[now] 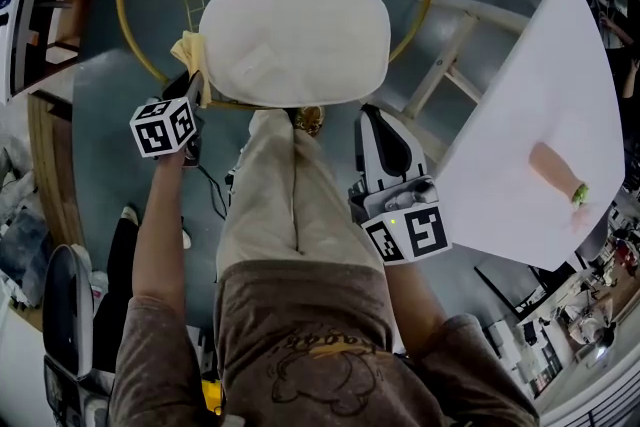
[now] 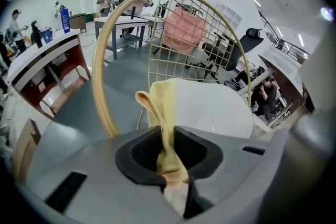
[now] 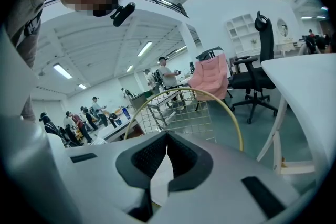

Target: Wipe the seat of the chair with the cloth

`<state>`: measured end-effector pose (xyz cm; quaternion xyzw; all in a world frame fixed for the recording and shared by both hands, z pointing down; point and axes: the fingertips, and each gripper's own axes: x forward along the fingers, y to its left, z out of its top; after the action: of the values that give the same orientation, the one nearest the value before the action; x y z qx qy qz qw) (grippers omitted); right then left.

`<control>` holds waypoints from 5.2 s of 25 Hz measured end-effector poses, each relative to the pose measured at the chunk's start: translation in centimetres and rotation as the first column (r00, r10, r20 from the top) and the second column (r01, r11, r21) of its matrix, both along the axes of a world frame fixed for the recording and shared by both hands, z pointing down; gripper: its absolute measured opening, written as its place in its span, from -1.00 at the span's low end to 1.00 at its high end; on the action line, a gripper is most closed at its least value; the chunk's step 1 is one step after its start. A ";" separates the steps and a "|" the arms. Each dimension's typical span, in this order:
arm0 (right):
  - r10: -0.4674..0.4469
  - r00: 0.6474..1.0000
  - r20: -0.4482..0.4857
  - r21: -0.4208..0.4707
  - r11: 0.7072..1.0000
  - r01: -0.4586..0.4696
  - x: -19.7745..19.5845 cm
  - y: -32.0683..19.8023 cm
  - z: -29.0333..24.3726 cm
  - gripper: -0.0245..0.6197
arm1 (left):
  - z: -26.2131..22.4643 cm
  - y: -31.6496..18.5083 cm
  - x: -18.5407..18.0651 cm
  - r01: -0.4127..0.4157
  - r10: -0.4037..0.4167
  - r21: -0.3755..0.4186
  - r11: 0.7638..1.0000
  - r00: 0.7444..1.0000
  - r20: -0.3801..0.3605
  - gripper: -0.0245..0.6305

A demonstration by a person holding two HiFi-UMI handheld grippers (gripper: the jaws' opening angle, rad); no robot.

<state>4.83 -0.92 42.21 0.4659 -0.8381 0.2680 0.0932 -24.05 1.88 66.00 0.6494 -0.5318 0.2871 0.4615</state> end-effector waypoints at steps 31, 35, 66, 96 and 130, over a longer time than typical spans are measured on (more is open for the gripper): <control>0.033 0.999 0.000 -0.013 0.999 -0.033 2.2 0.2 0.2 -0.84 | 4.2 1.4 19.4 -0.228 0.216 -0.041 0.973 0.958 -0.188 -0.70; 0.034 0.999 0.003 -0.018 0.999 -0.034 2.6 0.3 0.3 -0.84 | 4.2 1.0 23.2 -0.248 0.232 -0.039 0.968 0.943 -0.239 -0.70; 0.050 0.999 0.007 -0.032 0.998 -0.050 3.6 0.3 0.4 -0.84 | -0.1 -1.4 36.6 -0.257 0.226 0.024 0.966 0.799 -0.557 -0.70; 0.056 0.998 0.036 0.035 0.998 -0.057 2.7 0.6 -6.6 -0.84 | -12.4 -3.9 25.3 -0.192 0.248 0.179 0.965 0.892 -0.377 -0.70; 0.105 0.990 -0.094 0.368 0.928 -0.063 7.1 2.8 -25.7 -0.84 | -48.3 -2.1 15.0 -0.282 0.395 0.712 0.643 0.919 0.007 -0.70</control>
<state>11.92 1.88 16.48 0.5249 -0.8459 0.0852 0.0403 -9.09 -0.19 17.69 0.8825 -0.4329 0.0957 0.1567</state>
